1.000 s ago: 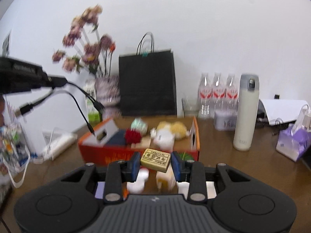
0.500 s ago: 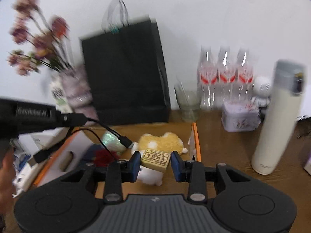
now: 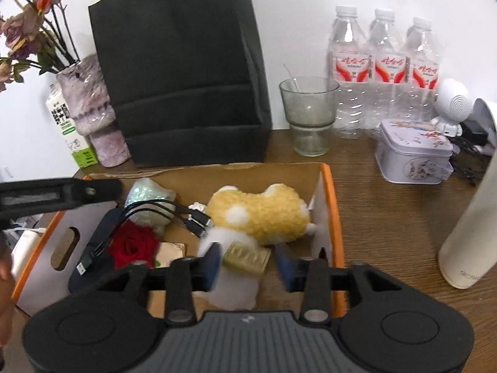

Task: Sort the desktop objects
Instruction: 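Carry both held items over the orange box and release them, then grasp the purple drawstring bag with the left tool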

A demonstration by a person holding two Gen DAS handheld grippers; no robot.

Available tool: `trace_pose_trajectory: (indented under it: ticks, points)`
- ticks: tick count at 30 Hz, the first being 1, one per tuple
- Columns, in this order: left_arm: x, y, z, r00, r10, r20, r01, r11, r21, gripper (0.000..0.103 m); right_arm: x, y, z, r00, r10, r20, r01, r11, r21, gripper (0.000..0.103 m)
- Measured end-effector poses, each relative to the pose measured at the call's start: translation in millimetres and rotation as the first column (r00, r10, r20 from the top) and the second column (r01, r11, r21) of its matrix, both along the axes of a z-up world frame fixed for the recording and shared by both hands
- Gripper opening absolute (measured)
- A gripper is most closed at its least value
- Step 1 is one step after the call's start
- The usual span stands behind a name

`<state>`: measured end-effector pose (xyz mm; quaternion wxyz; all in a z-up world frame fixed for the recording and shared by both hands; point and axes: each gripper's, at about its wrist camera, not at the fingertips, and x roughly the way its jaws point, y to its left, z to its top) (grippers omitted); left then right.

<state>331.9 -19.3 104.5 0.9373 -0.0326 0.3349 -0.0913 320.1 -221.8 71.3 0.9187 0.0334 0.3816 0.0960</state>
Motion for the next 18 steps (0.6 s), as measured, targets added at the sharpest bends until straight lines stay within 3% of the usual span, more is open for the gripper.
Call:
trace_pose_trajectory:
  ticks: [5, 8, 11, 14, 18]
  points:
    - [-36, 1, 18, 0.999, -0.007, 0.049, 0.003, 0.997, 0.079, 0.080, -36, -9, 15, 0.997, -0.031, 0.068, 0.027, 0.998, 0.053, 0.069]
    - [-70, 7, 21, 0.997, 0.001, 0.080, -0.009, 0.995, 0.100, 0.086, -66, -12, 20, 0.993, -0.047, 0.112, 0.042, 0.998, 0.044, 0.071]
    - [-113, 17, 17, 0.992, -0.002, 0.123, -0.009, 0.996, 0.094, 0.096, -101, -12, 19, 0.989, -0.053, 0.135, 0.049, 0.998, 0.034, 0.073]
    - [-164, 26, 10, 0.981, -0.012, 0.192, -0.006, 0.996, 0.091, 0.100, -139, -12, 15, 0.988, -0.039, 0.149, 0.035, 0.999, 0.026, 0.073]
    - [-222, 35, -6, 0.981, -0.043, 0.191, 0.033, 0.998, 0.058, 0.103, -192, -2, 5, 0.986, 0.016, 0.166, -0.017, 1.000, 0.009, 0.074]
